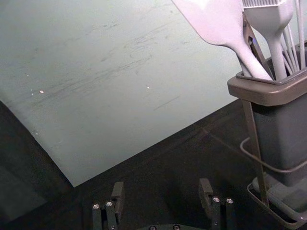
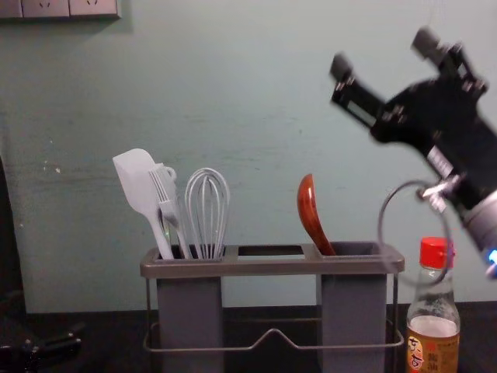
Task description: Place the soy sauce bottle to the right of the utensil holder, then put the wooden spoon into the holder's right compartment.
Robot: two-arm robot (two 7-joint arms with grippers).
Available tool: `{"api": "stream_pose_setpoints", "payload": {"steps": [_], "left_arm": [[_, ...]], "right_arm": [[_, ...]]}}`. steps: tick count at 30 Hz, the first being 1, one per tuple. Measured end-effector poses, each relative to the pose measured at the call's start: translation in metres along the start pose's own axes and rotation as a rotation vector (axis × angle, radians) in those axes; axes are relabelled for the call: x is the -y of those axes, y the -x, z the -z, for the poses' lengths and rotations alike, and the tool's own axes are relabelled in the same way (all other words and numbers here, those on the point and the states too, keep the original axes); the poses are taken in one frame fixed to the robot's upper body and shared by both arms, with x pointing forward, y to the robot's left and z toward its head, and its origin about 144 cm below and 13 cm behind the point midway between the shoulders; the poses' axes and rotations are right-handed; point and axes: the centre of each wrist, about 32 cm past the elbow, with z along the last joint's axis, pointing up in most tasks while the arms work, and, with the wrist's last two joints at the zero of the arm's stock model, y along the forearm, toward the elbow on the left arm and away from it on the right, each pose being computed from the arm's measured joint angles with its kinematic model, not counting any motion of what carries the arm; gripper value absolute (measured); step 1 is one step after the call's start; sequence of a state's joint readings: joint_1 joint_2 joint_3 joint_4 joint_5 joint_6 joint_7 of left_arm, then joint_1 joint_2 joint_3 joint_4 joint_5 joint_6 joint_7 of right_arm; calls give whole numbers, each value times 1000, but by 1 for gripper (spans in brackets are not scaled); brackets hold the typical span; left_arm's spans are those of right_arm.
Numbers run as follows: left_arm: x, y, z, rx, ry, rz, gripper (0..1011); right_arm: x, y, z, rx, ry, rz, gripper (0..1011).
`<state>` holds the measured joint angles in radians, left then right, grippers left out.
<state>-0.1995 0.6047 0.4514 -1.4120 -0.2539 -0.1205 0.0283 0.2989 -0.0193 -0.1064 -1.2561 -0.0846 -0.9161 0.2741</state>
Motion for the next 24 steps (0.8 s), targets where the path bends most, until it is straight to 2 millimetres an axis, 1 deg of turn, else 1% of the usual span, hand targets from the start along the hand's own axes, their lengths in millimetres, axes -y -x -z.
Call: {"api": "stream_pose_setpoints", "payload": {"steps": [1, 3, 4, 5, 6, 10, 24], "left_arm": [[0, 0, 0, 0, 0, 0, 1011], [0, 0, 0, 0, 0, 0, 1011], [0, 0, 0, 0, 0, 0, 1011], [0, 0, 0, 0, 0, 0, 1012], [0, 0, 0, 0, 0, 0, 1011], [0, 0, 0, 0, 0, 0, 1011], [0, 0, 0, 0, 0, 0, 1011]], "right_arm": [[-3, -6, -8, 21, 7, 6, 1002], [-6, -13, -16, 44, 23, 11, 1002], [-8, -20, -25, 74, 57, 25, 1002], [-9, -23, -29, 88, 77, 31, 1002], [-10, -30, -38, 125, 135, 44, 1002], [-11, -43, -54, 169, 250, 64, 1003], [-11, -38, -48, 155, 215, 57, 1002]]}}
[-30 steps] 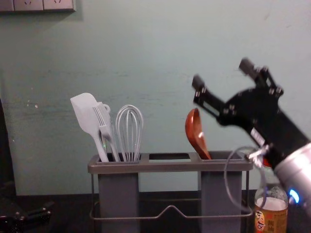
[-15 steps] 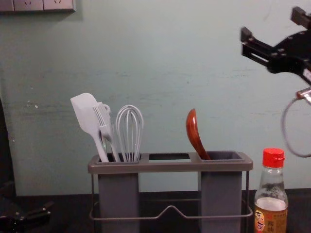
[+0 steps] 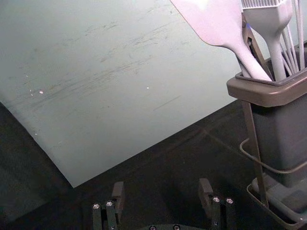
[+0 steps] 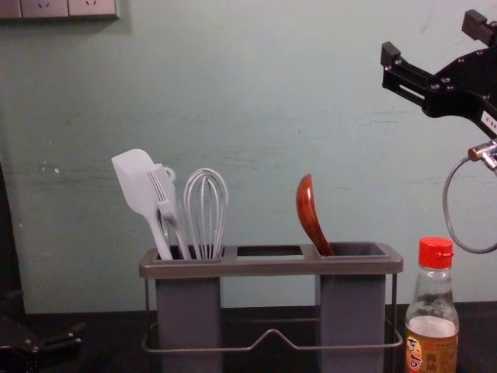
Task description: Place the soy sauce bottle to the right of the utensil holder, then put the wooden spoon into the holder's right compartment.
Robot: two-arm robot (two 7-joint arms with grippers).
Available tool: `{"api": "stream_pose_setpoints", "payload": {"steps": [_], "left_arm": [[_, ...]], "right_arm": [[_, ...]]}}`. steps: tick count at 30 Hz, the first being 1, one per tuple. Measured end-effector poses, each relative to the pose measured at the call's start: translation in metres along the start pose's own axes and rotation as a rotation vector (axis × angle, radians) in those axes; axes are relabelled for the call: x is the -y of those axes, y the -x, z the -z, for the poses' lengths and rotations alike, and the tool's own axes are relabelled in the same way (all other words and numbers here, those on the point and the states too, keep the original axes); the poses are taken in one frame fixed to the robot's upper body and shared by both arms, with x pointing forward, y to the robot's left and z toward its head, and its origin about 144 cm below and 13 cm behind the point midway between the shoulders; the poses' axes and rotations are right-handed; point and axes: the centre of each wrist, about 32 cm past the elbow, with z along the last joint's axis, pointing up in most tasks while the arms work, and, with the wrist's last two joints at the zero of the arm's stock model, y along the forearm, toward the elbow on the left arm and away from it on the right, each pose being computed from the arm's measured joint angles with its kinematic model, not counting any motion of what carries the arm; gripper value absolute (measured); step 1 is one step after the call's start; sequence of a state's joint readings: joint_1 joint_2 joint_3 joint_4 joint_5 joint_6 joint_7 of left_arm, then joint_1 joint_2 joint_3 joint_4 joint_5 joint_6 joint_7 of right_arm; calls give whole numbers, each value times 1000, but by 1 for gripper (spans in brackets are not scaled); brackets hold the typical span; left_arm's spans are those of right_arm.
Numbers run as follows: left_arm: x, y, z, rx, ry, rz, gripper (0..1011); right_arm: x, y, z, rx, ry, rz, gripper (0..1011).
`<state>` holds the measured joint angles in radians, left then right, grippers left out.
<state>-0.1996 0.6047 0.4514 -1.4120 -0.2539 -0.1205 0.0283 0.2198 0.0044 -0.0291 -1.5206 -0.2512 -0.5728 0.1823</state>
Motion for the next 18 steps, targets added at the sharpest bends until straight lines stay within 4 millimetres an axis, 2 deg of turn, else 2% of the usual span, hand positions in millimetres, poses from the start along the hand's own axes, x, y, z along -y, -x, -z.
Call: {"api": "stream_pose_setpoints", "payload": {"steps": [18], "left_arm": [[0, 0, 0, 0, 0, 0, 1012]], "right_arm": [[0, 2, 1, -5, -15, -1, 1002]]}}
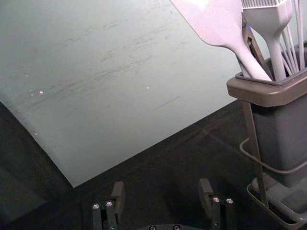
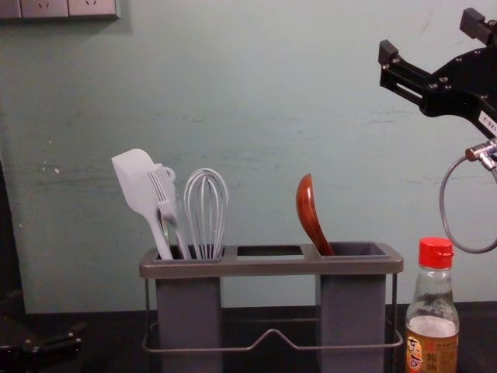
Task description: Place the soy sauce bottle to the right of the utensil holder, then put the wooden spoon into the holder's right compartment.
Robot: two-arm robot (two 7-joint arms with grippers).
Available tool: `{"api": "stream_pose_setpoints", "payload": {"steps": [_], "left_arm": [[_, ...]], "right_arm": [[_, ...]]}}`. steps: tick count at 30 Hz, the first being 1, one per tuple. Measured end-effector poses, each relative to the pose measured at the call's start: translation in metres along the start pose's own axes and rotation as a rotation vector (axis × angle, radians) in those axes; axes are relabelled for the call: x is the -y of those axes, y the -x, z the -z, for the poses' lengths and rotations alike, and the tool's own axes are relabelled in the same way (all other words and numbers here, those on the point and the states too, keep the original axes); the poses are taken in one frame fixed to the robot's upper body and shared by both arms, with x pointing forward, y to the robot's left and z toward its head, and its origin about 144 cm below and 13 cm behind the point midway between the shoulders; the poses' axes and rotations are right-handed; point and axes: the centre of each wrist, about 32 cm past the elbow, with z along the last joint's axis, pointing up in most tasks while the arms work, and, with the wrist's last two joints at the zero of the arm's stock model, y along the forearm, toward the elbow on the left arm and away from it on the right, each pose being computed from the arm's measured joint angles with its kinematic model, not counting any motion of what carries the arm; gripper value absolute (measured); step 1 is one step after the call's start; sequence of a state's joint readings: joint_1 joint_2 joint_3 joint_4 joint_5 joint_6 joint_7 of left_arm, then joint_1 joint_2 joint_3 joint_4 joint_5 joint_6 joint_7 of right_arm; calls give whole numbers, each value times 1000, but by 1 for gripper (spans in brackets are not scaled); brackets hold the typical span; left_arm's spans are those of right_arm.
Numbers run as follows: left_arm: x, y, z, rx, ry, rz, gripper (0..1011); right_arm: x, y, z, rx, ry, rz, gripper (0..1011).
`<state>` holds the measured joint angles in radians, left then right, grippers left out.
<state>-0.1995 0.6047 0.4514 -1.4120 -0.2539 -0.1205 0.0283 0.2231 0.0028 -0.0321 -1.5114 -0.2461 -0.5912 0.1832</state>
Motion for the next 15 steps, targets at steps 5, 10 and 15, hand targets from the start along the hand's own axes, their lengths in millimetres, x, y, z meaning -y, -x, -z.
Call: {"api": "stream_pose_setpoints", "payload": {"steps": [5, 10, 15], "left_arm": [[0, 0, 0, 0, 0, 0, 1011], [0, 0, 0, 0, 0, 0, 1011], [0, 0, 0, 0, 0, 0, 1011]], "right_arm": [[-1, 2, 5, -12, 44, -25, 1002], [4, 8, 16, -21, 98, -32, 1002], [7, 4, 17, 9, 133, -5, 1003]]}}
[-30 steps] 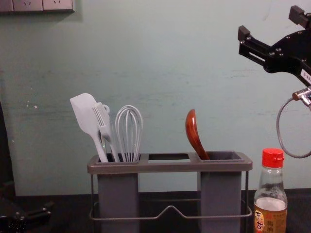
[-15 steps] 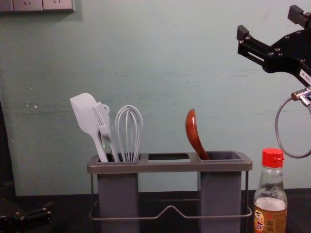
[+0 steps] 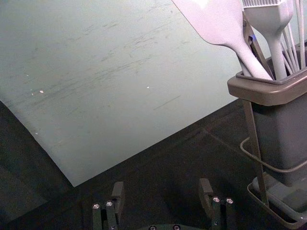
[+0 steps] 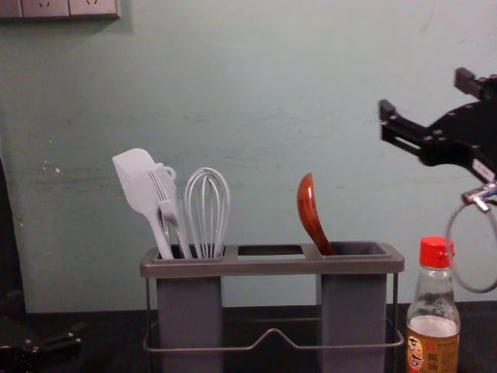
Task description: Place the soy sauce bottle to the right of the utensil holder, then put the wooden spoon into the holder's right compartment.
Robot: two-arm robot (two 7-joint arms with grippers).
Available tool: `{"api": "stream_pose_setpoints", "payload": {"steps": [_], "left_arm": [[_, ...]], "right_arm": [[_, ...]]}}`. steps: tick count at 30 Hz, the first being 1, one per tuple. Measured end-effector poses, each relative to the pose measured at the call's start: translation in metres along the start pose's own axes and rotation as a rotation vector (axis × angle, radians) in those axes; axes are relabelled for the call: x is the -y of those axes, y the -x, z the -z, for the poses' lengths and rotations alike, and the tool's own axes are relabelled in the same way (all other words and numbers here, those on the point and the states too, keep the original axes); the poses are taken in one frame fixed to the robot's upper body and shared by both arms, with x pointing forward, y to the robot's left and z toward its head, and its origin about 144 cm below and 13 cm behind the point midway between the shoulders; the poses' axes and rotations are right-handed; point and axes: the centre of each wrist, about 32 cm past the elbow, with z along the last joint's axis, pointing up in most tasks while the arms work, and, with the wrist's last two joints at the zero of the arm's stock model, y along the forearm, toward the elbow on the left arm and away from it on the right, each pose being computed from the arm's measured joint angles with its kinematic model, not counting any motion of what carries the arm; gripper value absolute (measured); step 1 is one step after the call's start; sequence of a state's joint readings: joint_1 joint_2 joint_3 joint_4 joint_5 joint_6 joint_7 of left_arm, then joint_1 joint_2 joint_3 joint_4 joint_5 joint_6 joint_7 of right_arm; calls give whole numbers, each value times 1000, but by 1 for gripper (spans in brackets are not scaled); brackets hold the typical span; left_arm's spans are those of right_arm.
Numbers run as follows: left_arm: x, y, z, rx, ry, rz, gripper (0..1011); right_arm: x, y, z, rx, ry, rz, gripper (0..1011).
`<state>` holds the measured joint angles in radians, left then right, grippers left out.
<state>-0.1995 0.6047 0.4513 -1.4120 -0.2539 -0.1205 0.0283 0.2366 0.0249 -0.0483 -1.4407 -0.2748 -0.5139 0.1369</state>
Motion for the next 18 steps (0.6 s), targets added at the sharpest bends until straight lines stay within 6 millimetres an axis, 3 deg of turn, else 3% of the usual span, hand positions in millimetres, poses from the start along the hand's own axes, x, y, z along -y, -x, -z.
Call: {"api": "stream_pose_setpoints", "payload": {"steps": [9, 18], "left_arm": [[0, 0, 0, 0, 0, 0, 1012], [0, 0, 0, 0, 0, 0, 1011]], "right_arm": [[1, -37, -3, 61, 202, 54, 1002], [10, -58, 21, 26, 389, 40, 1002]]}}
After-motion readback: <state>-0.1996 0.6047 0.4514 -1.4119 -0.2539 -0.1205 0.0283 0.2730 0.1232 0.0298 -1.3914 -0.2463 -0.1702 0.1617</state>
